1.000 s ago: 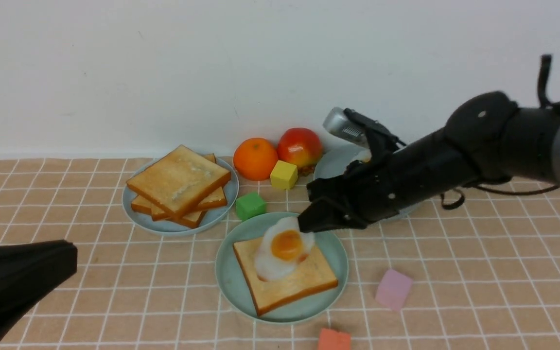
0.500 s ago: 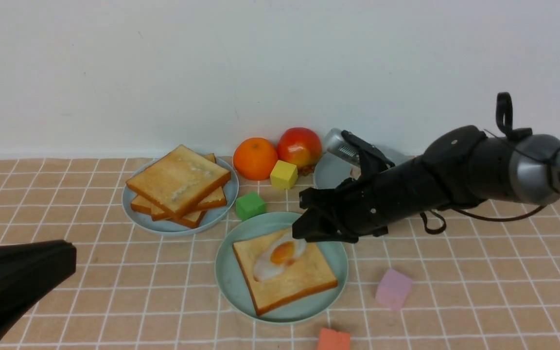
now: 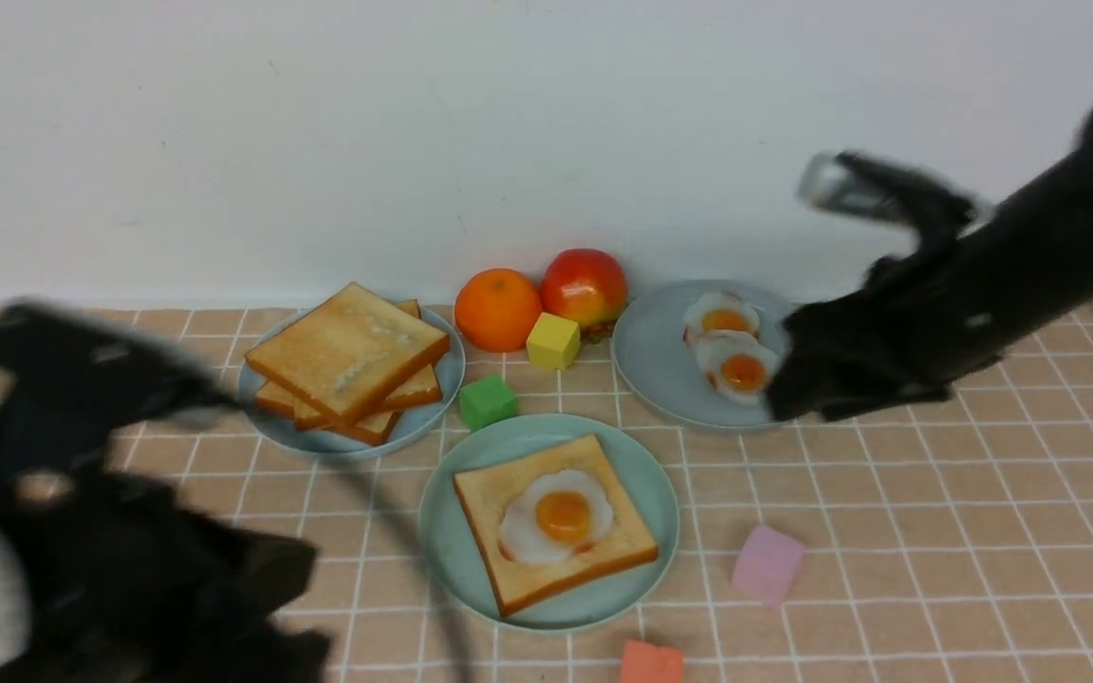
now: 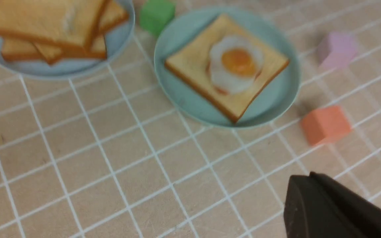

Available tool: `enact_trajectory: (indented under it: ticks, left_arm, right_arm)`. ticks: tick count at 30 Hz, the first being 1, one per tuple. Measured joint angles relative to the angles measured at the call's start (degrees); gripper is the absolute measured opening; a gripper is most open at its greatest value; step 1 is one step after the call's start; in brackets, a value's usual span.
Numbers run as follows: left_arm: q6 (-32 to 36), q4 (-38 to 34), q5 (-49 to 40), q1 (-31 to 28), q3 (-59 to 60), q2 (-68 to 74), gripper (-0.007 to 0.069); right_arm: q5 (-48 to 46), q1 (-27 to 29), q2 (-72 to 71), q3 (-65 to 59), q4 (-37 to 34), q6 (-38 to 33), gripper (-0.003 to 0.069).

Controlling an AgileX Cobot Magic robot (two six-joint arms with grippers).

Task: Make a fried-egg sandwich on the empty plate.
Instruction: Use the left arm to grab a slice of bread

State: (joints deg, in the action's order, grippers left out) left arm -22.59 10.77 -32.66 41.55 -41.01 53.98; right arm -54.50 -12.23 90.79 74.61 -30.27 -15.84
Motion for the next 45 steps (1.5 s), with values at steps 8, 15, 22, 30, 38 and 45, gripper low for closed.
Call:
enact_trajectory:
  ticks: [8, 15, 22, 30, 38, 45]
  left_arm:
    - [10.0, -4.4, -2.7, -9.5, -18.5, 22.6, -0.0013]
    - [25.6, -10.8, -2.7, -20.7, -31.7, 40.9, -0.0008]
    - [32.2, -6.5, -1.1, -22.7, -38.4, 51.8, 0.0144]
    - [32.5, 3.2, 3.2, -22.7, -40.0, 59.5, 0.0405]
    - [32.5, 6.8, 5.7, -22.7, -40.1, 61.6, 0.0340]
    - [30.5, 6.5, 5.5, -22.7, -40.3, 61.7, 0.0117]
  right_arm:
    - [-8.6, 0.1, -22.8, -1.2, 10.4, 6.2, 0.0023]
    - [-7.6, 0.1, -42.7, -10.9, 10.2, 6.8, 0.0000]
    - [-6.5, 0.1, -52.3, -15.4, 10.2, 8.6, 0.0003]
    - [-8.9, 0.1, -53.8, -16.1, 10.2, 11.5, 0.0006]
    - [-9.8, 0.1, -53.8, -17.1, 8.8, 11.5, 0.0013]
    - [-10.1, 0.1, -53.8, -17.0, 8.4, 11.5, 0.0019]
